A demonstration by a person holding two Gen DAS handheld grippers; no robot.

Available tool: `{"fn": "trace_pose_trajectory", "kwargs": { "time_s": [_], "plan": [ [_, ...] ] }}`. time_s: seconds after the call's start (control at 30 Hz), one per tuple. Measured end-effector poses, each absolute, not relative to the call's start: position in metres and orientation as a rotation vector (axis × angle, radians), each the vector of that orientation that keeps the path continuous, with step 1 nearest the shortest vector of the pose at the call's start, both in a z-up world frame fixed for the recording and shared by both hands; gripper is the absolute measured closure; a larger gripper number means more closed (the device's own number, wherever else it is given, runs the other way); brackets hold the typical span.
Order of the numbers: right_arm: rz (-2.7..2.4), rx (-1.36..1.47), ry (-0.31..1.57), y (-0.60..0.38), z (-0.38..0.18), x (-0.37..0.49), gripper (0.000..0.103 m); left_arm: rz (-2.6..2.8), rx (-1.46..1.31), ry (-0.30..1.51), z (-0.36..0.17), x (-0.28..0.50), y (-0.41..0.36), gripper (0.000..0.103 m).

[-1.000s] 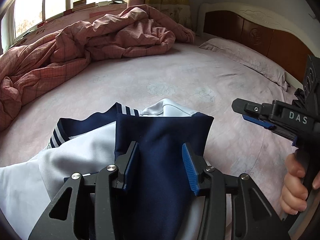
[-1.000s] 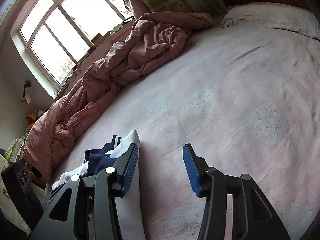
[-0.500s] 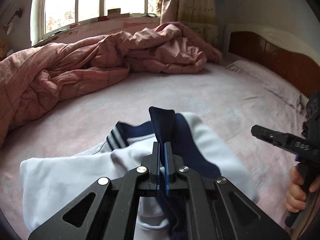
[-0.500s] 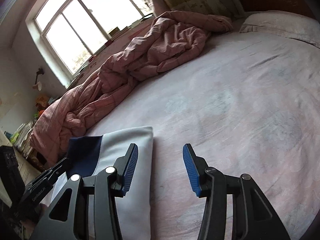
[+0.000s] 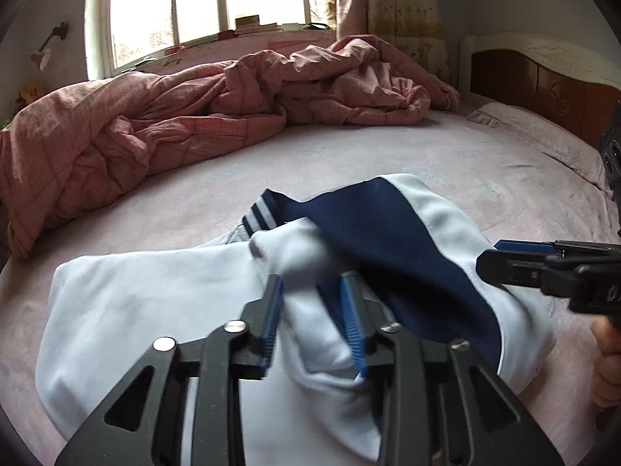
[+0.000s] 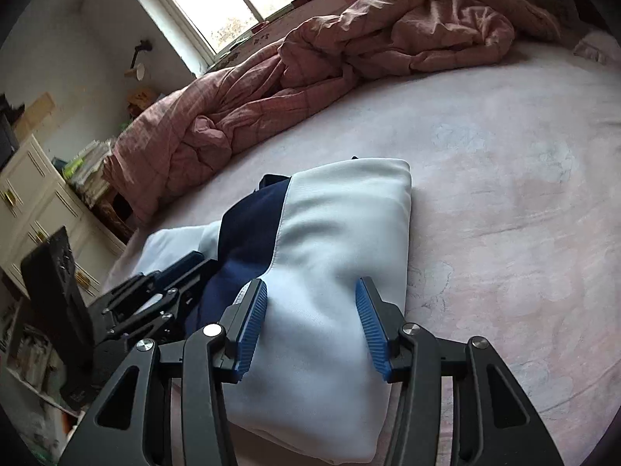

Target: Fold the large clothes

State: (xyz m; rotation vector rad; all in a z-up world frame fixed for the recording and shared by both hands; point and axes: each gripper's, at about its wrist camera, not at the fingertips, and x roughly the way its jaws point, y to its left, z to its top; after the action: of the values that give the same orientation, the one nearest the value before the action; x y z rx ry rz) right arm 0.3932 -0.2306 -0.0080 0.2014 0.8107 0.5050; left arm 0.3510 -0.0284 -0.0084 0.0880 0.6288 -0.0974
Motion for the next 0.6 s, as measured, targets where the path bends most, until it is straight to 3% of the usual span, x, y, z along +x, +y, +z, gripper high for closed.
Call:
{"fn": "trace_pose_trajectory", "kwargs": {
  "time_s": [0.03, 0.13, 0.33, 0.43, 0.6],
  "plan": [
    [0.483, 0.156, 0.799, -0.226, -0.006, 0.39, 0.051, -0.081, 0.066, 0.616, -0.006, 0.345, -0.022, 0.053],
    [0.455, 0.093, 0.765, -0.218, 0.001, 0.382, 0.051, -0.064, -0.015, 0.571, 0.004, 0.329, 0.005, 0.051],
    [0.562, 0.179, 0.698, -0.216, 0.013, 0.368, 0.051, 0.143, -0.089, 0.474, 0.028, 0.311, 0.071, 0.033],
    [0.623, 0.215, 0.659, -0.21, 0.018, 0.361, 0.051, 0.411, -0.107, 0.394, 0.031, 0.304, 0.112, 0.032],
    [0.658, 0.248, 0.637, -0.205, 0.022, 0.357, 0.051, 0.34, -0.374, 0.533, 0.006, 0.32, 0.183, 0.032]
  ]
}}
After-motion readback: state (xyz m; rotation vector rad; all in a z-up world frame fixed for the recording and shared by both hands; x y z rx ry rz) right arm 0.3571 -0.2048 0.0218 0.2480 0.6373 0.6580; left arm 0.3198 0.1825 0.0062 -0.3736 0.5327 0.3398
